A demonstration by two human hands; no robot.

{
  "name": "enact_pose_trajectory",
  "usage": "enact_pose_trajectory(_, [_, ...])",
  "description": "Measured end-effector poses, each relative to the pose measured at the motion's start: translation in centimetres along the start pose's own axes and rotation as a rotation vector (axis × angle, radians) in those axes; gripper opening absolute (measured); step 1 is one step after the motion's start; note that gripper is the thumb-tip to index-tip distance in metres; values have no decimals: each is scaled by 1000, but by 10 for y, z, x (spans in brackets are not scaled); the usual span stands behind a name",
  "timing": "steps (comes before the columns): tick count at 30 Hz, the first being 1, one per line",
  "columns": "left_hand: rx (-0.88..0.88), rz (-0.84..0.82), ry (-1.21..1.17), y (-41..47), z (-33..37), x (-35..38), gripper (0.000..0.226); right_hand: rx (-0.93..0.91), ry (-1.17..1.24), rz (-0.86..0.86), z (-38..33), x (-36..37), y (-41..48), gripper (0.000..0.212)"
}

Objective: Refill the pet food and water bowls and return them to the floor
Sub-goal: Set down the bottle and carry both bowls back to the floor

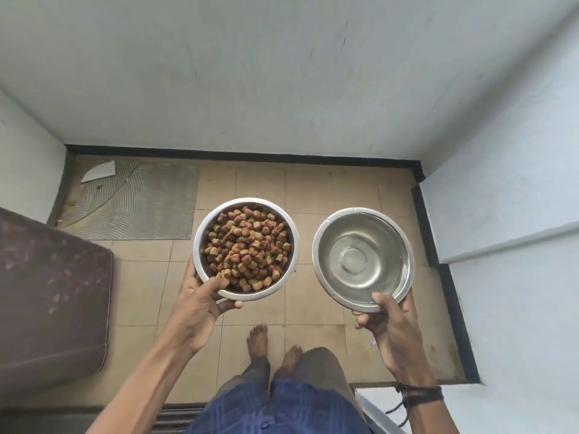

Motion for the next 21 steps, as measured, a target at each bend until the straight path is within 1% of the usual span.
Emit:
enact_pose_trajectory(5, [-70,72,-53,68,-36,-18,50,50,10,-28,26,19,79,41])
enact_pose_trajectory(10, [-109,140,-53,152,-96,-47,50,91,-27,-33,89,24,172,39])
enact_pose_trajectory(15, [-157,198,-73,250,-190,-90,56,95,-91,-27,180,11,280,41])
enact_pose_trajectory(21, [-215,263,-106,361,-332,-148,58,104,-107,-24,311,-12,406,42])
Point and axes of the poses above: each hand's wrist, its own y-axis towards the middle knuckle, its own x-axis out of the palm, z = x × y, the point moved 7 cm from there along y, towards the middle knuckle, and after that the axes turned 4 degrees about x, right-handed, at the moved point
